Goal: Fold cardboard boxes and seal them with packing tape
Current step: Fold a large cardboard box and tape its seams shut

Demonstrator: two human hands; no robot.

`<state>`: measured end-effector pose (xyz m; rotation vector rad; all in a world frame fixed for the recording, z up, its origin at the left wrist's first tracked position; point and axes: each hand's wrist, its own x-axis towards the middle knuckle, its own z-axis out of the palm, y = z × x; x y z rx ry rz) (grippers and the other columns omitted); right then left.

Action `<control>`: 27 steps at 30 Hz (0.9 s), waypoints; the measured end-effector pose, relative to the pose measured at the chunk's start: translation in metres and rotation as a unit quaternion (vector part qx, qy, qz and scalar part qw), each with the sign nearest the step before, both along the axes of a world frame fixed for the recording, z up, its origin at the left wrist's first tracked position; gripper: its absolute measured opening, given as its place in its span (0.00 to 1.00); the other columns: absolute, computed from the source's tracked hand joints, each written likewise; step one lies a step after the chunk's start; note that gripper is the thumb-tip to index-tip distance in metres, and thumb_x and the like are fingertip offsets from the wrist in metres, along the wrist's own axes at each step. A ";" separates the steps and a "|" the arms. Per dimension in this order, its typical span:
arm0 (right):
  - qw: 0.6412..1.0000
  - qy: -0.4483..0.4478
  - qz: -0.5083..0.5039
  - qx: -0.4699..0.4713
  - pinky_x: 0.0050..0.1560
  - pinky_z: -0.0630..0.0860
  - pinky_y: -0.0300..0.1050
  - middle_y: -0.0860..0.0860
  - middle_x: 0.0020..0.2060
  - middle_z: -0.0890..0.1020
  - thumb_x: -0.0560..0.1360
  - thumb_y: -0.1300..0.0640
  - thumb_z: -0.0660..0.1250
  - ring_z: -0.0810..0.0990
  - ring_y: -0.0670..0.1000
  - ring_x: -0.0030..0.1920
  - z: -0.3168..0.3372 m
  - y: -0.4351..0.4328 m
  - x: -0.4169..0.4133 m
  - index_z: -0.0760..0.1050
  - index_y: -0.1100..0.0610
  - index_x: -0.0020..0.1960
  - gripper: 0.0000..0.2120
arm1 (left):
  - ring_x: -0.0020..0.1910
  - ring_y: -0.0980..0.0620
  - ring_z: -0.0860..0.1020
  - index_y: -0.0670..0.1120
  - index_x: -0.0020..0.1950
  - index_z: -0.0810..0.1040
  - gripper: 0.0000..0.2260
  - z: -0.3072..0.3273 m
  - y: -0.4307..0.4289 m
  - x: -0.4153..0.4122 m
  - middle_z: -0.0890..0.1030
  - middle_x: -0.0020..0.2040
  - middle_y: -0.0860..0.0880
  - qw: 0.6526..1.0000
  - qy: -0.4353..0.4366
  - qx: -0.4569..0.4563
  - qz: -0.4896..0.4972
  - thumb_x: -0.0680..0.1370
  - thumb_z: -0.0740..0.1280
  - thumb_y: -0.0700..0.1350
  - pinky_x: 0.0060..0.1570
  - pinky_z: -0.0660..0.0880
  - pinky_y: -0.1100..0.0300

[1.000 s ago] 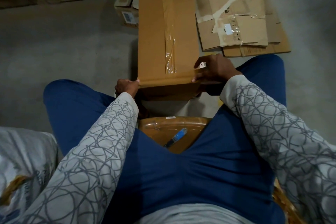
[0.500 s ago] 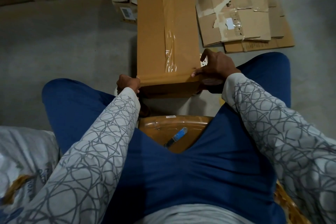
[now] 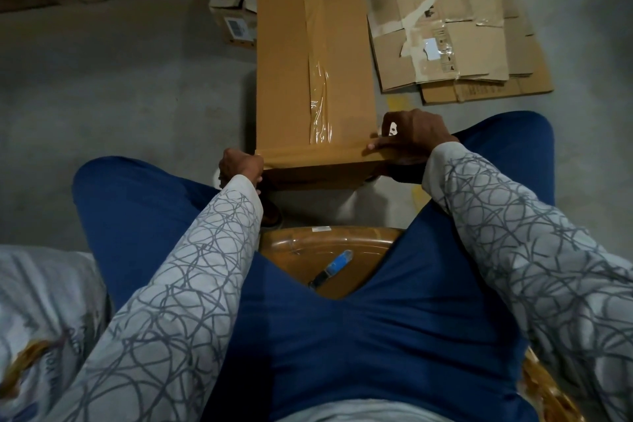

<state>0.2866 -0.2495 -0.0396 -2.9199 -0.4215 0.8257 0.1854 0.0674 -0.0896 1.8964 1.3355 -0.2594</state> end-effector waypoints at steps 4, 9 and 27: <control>0.999 -0.002 -0.010 0.033 0.48 0.74 0.50 0.51 0.44 0.78 0.65 0.26 0.71 0.79 0.57 0.48 -0.002 -0.004 0.001 0.81 0.47 0.49 0.26 | 0.32 0.47 0.84 0.43 0.48 0.80 0.07 -0.002 0.002 -0.003 0.84 0.37 0.43 1.000 -0.015 -0.024 0.009 0.78 0.73 0.46 0.30 0.83 0.42; 0.999 -0.036 -0.010 0.003 0.46 0.72 0.49 0.53 0.45 0.79 0.69 0.30 0.71 0.78 0.57 0.46 -0.009 0.000 -0.002 0.80 0.49 0.51 0.25 | 0.33 0.47 0.85 0.47 0.40 0.77 0.09 -0.004 0.005 -0.006 0.84 0.35 0.44 0.999 -0.027 -0.033 0.016 0.77 0.73 0.47 0.31 0.83 0.41; 0.997 -0.033 -0.063 -0.004 0.48 0.74 0.49 0.54 0.46 0.81 0.66 0.28 0.72 0.78 0.56 0.45 -0.028 0.003 0.004 0.82 0.48 0.50 0.25 | 0.34 0.48 0.84 0.47 0.45 0.79 0.07 -0.002 0.004 -0.007 0.84 0.37 0.46 0.999 -0.034 -0.034 -0.001 0.79 0.72 0.48 0.35 0.84 0.45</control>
